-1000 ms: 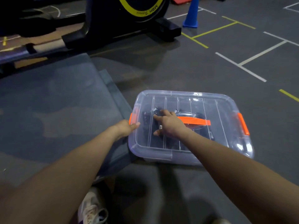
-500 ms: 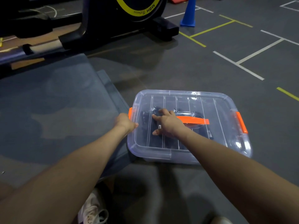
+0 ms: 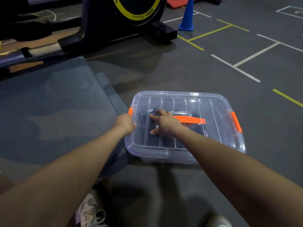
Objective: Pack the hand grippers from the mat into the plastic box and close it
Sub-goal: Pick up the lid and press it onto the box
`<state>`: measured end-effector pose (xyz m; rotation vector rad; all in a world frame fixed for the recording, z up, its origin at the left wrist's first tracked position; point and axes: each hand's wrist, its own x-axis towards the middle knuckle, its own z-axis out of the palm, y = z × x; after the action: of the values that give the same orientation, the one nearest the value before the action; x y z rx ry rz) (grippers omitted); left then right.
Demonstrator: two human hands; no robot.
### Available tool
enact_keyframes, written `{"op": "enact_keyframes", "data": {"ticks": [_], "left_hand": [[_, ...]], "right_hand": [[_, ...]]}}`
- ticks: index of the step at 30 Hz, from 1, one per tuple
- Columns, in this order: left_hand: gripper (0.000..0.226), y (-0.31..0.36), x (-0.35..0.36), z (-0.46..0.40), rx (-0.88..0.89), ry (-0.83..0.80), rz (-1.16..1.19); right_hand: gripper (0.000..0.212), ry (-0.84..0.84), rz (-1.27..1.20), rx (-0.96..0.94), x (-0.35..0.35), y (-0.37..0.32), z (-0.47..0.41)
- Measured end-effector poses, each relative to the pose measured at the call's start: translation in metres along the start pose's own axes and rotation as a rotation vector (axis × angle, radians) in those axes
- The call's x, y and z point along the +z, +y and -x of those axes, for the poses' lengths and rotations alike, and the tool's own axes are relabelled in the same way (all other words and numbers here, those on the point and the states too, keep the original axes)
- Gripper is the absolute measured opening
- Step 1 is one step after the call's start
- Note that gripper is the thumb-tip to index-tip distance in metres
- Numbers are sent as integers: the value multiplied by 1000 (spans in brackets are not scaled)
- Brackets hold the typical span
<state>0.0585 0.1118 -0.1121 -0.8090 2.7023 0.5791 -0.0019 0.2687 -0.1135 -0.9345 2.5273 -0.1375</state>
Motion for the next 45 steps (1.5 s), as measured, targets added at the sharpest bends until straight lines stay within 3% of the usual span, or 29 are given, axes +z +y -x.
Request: {"op": "enact_keyframes", "data": {"ticks": [9,15,20,23,28,33,45], "left_hand": [[61,23,1,44,319,-38,-112],[76,38,26,73,451,-158,-212],[84,42,34,79,458,-189,-339],[77,43,33,83,461,-153,-396],[42,43,27,85,497,-90,-451],[28,47,28,81,519,-95,-382],[23,68,17,28,487,-60,-323]], "right_hand": [[63,8,-73,17,-2,31,41],[79,-75,-9,26,1,57,80],[108,-220,110,37,7,65,103],[108,-193,221,-1,11,71,109],[100,-148,288,-37,15,69,110],[93,-91,295,-39,10,76,108],[58,150,257,35,-19,96,57]]}}
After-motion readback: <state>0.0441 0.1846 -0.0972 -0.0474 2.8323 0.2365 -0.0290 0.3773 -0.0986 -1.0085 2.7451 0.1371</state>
